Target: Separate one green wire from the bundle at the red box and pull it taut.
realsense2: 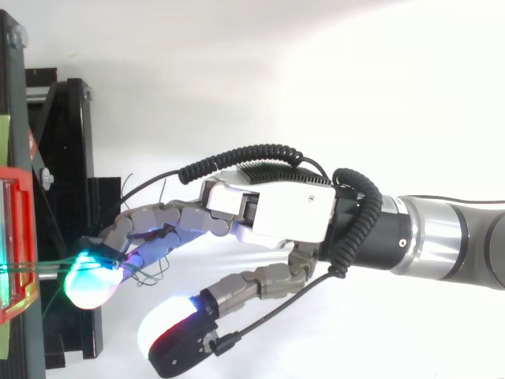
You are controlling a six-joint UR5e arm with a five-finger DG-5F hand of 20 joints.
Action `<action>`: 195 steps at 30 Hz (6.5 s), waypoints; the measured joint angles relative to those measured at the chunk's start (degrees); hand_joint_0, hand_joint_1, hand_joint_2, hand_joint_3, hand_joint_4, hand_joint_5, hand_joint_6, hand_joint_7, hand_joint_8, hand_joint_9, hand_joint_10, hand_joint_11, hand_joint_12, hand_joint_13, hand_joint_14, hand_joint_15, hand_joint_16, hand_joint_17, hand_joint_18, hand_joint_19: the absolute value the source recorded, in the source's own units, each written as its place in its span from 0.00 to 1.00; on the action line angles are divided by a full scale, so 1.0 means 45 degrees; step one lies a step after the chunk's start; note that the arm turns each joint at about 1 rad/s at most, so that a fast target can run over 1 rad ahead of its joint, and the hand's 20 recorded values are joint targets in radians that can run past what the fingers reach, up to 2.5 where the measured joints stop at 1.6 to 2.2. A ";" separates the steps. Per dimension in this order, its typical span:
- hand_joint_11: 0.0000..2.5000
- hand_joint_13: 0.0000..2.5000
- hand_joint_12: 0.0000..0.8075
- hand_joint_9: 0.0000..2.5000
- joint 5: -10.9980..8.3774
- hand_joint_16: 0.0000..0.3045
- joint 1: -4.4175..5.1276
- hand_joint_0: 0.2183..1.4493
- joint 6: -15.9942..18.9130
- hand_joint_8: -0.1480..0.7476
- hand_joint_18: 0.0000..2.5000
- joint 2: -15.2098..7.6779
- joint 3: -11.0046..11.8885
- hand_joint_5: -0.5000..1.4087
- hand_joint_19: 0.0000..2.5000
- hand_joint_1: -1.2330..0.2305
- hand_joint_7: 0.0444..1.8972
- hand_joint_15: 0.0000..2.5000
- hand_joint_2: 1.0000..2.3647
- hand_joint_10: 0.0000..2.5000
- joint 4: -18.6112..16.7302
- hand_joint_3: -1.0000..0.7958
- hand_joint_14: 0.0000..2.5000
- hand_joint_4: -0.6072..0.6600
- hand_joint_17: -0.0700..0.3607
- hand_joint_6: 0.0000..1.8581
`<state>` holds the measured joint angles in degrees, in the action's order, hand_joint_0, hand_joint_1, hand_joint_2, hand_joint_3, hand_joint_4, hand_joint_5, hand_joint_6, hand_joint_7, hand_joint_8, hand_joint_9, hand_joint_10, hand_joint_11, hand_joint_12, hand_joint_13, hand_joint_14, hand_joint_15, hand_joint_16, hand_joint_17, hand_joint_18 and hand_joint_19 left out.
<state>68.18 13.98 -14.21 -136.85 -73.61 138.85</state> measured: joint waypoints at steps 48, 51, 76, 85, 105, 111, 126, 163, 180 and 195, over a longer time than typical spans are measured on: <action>0.08 0.23 0.40 0.29 0.0021 0.13 -0.0311 0.30 0.0327 0.47 0.20 0.0001 0.0245 0.19 0.14 0.49 0.56 0.07 0.00 0.00 0.1251 0.30 0.00 0.71 0.38 0.27; 0.08 0.23 0.40 0.29 -0.0031 0.13 -0.0328 0.31 0.0400 0.47 0.20 -0.0006 0.0245 0.19 0.15 0.49 0.57 0.07 0.00 0.00 0.1420 0.31 0.00 0.70 0.38 0.27; 0.12 0.24 0.40 0.31 0.0243 0.13 -0.0561 0.32 0.0908 0.48 0.21 0.0001 0.0669 0.21 0.14 0.45 0.75 0.07 0.00 0.00 0.1935 0.30 0.00 0.66 0.37 0.27; 0.11 0.24 0.41 0.31 0.0525 0.14 -0.0604 0.28 0.1257 0.48 0.21 0.0000 0.0696 0.21 0.14 0.48 0.71 0.07 0.00 0.00 0.2360 0.28 0.00 0.66 0.38 0.27; 0.11 0.23 0.42 0.30 0.0900 0.14 -0.0898 0.25 0.1802 0.49 0.20 -0.0002 0.0703 0.19 0.14 0.51 0.59 0.07 0.00 0.00 0.3044 0.28 0.00 0.70 0.39 0.27; 0.11 0.23 0.41 0.30 0.0996 0.14 -0.0931 0.26 0.1824 0.49 0.20 0.0000 0.0773 0.19 0.15 0.51 0.59 0.07 0.00 0.00 0.3005 0.28 0.00 0.69 0.39 0.27; 0.11 0.24 0.40 0.31 0.1001 0.14 -0.0727 0.30 0.1537 0.48 0.20 0.0000 0.1612 0.20 0.15 0.47 0.63 0.08 0.00 0.00 0.3806 0.28 0.00 0.66 0.38 0.27; 0.15 0.24 0.40 0.30 0.0796 0.14 -0.0469 0.29 0.1643 0.48 0.21 0.0006 0.2294 0.18 0.15 0.40 0.62 0.09 0.00 0.00 0.5009 0.28 0.00 0.67 0.38 0.36; 0.13 0.23 0.44 0.30 0.0815 0.15 -0.0630 0.22 0.1692 0.50 0.21 -0.0015 0.2268 0.19 0.15 0.52 0.65 0.09 0.00 0.00 0.5085 0.28 0.00 0.67 0.41 0.27; 0.12 0.23 0.44 0.30 0.0899 0.16 -0.0792 0.22 0.1545 0.50 0.21 -0.0686 0.1725 0.19 0.15 0.52 0.62 0.08 0.00 0.00 0.2779 0.28 0.00 0.69 0.41 0.27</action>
<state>72.23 10.41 -7.26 -139.93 -65.85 151.35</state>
